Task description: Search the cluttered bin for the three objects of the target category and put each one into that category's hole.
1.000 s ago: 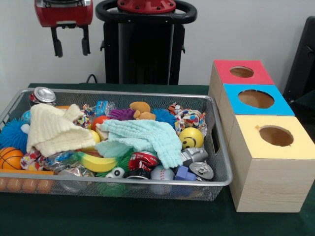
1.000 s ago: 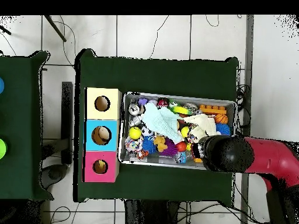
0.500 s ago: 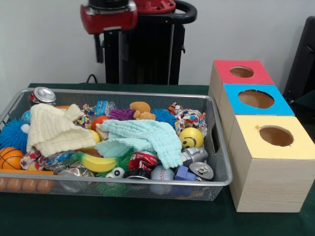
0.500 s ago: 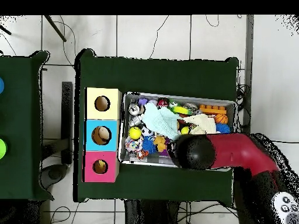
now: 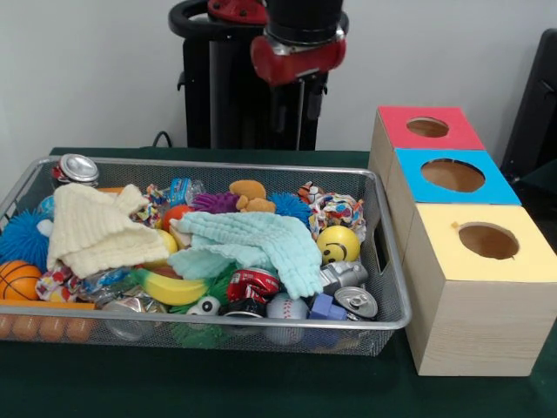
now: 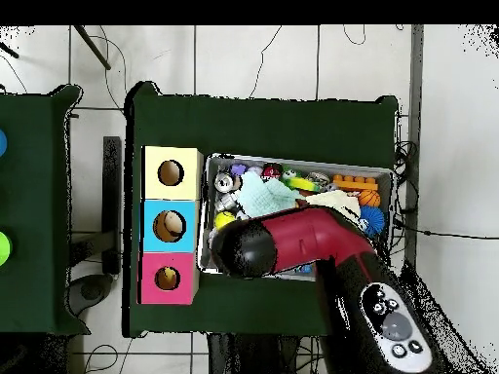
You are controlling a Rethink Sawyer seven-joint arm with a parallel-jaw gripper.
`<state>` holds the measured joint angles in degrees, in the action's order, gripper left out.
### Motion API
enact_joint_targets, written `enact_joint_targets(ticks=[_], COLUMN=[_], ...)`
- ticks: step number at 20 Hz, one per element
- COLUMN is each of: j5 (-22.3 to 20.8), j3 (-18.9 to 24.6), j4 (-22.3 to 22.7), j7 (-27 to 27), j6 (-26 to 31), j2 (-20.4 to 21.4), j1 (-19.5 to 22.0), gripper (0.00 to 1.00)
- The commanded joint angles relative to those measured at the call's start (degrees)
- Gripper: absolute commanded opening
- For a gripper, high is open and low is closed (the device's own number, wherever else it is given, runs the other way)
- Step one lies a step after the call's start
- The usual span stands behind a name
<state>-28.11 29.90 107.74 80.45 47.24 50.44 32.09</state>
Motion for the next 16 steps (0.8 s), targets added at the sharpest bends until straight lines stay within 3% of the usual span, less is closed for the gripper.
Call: enact_joint_targets(ticks=[1, 8, 16], j5=[0.7, 2.6, 3.5], j3=[-5.9, -9.0, -11.3], j4=[-7.6, -16.1, -17.7], j7=[15.8, 16.3, 14.1], j6=[-4.0, -5.8, -7.7], j2=[-7.8, -17.1, -19.0], j1=[-4.3, -7.5, -7.7], gripper=[1.0, 1.0, 1.0])
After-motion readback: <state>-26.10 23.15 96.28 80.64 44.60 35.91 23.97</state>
